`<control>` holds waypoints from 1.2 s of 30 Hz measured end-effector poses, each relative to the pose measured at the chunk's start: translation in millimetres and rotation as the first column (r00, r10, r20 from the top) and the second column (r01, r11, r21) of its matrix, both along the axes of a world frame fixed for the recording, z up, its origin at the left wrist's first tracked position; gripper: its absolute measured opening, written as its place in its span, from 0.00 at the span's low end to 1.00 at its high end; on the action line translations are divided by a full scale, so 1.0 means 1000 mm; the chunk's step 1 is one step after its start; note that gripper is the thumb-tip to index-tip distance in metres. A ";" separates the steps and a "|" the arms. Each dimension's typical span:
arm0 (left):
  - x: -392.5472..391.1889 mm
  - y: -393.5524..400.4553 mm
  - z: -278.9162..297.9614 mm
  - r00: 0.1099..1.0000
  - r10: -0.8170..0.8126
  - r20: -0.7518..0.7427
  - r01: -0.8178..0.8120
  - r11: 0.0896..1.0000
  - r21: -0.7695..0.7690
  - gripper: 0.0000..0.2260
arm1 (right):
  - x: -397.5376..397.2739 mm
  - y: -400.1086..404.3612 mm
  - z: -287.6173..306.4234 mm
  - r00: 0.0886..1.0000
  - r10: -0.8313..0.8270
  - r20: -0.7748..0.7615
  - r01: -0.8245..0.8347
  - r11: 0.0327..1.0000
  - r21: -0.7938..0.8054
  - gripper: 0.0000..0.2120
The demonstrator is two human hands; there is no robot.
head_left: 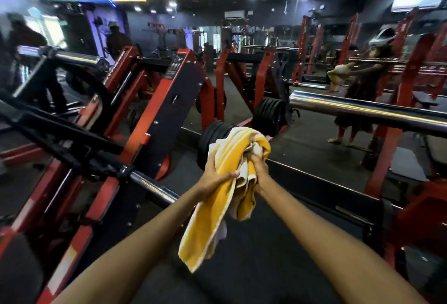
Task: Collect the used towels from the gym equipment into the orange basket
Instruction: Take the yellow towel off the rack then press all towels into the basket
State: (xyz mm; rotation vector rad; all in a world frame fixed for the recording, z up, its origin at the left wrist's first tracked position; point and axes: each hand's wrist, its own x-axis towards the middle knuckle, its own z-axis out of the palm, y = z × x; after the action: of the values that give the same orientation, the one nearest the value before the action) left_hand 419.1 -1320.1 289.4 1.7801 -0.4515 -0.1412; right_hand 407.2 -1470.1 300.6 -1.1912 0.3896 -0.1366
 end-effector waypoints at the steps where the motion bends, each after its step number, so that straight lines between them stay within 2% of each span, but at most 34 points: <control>1: 0.002 0.008 -0.005 1.000 -0.003 -0.020 0.003 1.000 -0.027 0.58 | 0.007 0.006 0.002 0.997 0.077 -0.004 -0.077 0.997 0.011 0.31; 2: 0.005 0.016 -0.008 0.998 -0.002 -0.060 0.000 0.999 -0.041 0.61 | 0.010 0.012 0.004 0.988 0.157 0.010 -0.157 0.987 0.027 0.27; 4: 0.012 0.032 -0.013 0.991 -0.012 -0.135 0.002 0.997 -0.072 0.64 | 0.009 0.030 0.010 0.952 0.305 0.004 -0.305 0.952 0.039 0.11; 5: 0.015 0.042 -0.018 0.985 -0.020 -0.171 0.001 0.994 -0.112 0.63 | 0.012 0.036 0.008 0.937 0.350 -0.001 -0.349 0.936 0.043 0.10; 8: 0.013 0.064 -0.024 0.963 0.031 -0.266 -0.091 0.973 -0.214 0.56 | 0.013 0.060 0.010 0.908 0.415 0.052 -0.418 0.907 0.052 0.13; 10: 0.009 0.082 -0.024 0.943 0.116 -0.313 -0.199 0.948 -0.247 0.52 | 0.017 0.076 0.012 0.885 0.463 0.053 -0.465 0.885 0.021 0.11; 12: 0.008 0.104 -0.028 0.915 0.224 -0.334 -0.332 0.891 -0.310 0.48 | 0.029 0.099 0.014 0.846 0.532 0.036 -0.533 0.846 0.019 0.12; 15: -0.006 0.136 -0.027 0.843 0.413 -0.345 -0.518 0.796 -0.313 0.46 | 0.039 0.140 0.010 0.782 0.623 0.005 -0.623 0.782 0.020 0.13; 19: -0.046 0.163 -0.027 0.664 0.664 -0.344 -0.747 0.566 -0.348 0.45 | 0.029 0.195 -0.007 0.698 0.716 0.006 -0.715 0.697 0.050 0.25; 22: -0.088 0.190 -0.034 0.454 0.828 -0.331 -0.877 0.349 -0.330 0.49 | -0.001 0.234 -0.022 0.565 0.825 0.008 -0.825 0.565 -0.012 0.30; 23: -0.098 0.194 -0.032 0.422 0.838 -0.347 -0.891 0.313 -0.329 0.49 | -0.006 0.244 -0.030 0.533 0.846 0.023 -0.845 0.533 -0.041 0.35; 26: -0.150 0.215 -0.038 0.265 0.859 -0.438 -0.930 0.108 -0.351 0.45 | -0.051 0.274 -0.047 0.382 0.922 0.056 -0.896 0.385 -0.220 0.45; 29: -0.205 0.241 -0.048 0.037 0.875 -0.482 -0.927 -0.150 -0.343 0.43 | -0.106 0.307 -0.070 0.202 0.979 0.005 -0.895 0.187 -0.406 0.50; 30: -0.226 0.249 -0.050 -0.024 0.866 -0.499 -0.913 -0.222 -0.342 0.46 | -0.126 0.318 -0.078 0.163 0.987 -0.003 -0.882 0.144 -0.449 0.53; 32: -0.264 0.265 -0.054 -0.092 0.851 -0.517 -0.883 -0.309 -0.352 0.54 | -0.161 0.346 -0.091 0.119 0.993 -0.025 -0.889 0.096 -0.447 0.58; 34: -0.298 0.284 -0.063 -0.119 0.846 -0.520 -0.865 -0.346 -0.364 0.54 | -0.181 0.376 -0.099 0.127 0.990 -0.060 -0.917 0.094 -0.387 0.52; 36: -0.340 0.301 -0.061 -0.161 0.818 -0.552 -0.847 -0.402 -0.348 0.43 | -0.209 0.410 -0.096 0.094 0.992 -0.086 -0.940 0.060 -0.335 0.35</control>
State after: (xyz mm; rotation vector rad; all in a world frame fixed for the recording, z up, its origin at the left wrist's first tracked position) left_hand 79.1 -1019.3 228.9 0.8126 1.0706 1.0894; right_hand 197.7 -1059.8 204.1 -1.5207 -0.7494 0.9884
